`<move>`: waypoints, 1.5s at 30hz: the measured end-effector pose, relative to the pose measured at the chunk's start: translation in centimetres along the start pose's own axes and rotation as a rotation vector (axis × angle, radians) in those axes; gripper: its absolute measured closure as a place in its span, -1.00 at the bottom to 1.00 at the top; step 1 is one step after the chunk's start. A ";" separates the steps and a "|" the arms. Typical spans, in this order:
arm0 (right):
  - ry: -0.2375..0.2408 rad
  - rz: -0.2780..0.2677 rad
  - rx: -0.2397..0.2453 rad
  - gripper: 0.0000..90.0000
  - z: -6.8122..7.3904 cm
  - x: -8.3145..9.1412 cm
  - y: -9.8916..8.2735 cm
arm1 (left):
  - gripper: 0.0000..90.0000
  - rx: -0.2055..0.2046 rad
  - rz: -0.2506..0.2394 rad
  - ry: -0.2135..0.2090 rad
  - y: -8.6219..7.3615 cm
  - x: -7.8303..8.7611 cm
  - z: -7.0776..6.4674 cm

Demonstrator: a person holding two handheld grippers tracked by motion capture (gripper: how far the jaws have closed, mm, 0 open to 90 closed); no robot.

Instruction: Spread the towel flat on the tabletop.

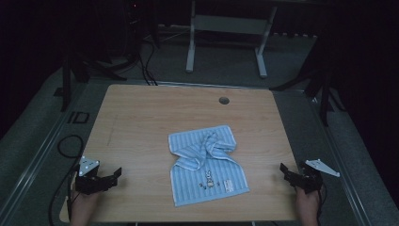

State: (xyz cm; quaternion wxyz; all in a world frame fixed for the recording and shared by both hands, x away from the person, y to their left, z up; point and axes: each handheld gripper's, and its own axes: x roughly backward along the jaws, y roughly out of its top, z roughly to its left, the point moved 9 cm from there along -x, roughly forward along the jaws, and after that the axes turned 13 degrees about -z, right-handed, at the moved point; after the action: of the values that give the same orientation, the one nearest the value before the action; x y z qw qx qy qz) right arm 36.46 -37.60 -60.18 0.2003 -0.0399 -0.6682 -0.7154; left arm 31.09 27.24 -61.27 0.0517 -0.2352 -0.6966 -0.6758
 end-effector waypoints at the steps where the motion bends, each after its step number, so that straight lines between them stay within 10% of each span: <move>1: 0.007 -0.007 0.005 -0.72 0.1 0.0 0.1 | -0.84 -0.006 0.013 -0.012 -0.1 -0.1 -0.2; 10: 0.102 0.057 0.062 -0.73 1.5 -0.2 -0.2 | -0.84 -0.058 0.111 -0.028 -0.5 -0.5 -1.3; 16: 0.257 0.131 0.069 -0.73 4.4 -0.6 -0.6 | -0.86 -0.136 0.181 -0.075 -0.6 -1.1 -3.8; 23: 0.398 0.195 0.101 -0.73 7.5 -1.2 -1.1 | -0.85 -0.126 0.225 -0.082 -0.4 -1.9 -5.3; 26: 0.457 0.246 0.157 -0.73 9.5 -1.3 -1.0 | -0.86 -0.166 0.337 -0.168 -0.1 -2.2 -7.4; 34: 0.531 0.335 0.254 -0.70 12.8 -2.3 -1.5 | -0.85 -0.205 0.396 -0.300 0.6 -3.4 -11.8; 45: 0.626 0.374 0.433 0.02 16.8 -3.6 -0.6 | -0.50 -0.355 0.407 -0.423 2.2 -5.1 -18.3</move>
State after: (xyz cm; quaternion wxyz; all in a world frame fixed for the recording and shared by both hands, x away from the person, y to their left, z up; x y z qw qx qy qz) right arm 36.00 -20.40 -60.11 0.5235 0.1018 -0.6912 -0.4876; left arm 31.98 8.16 -59.74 -0.0017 -0.5094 -0.5023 -0.6987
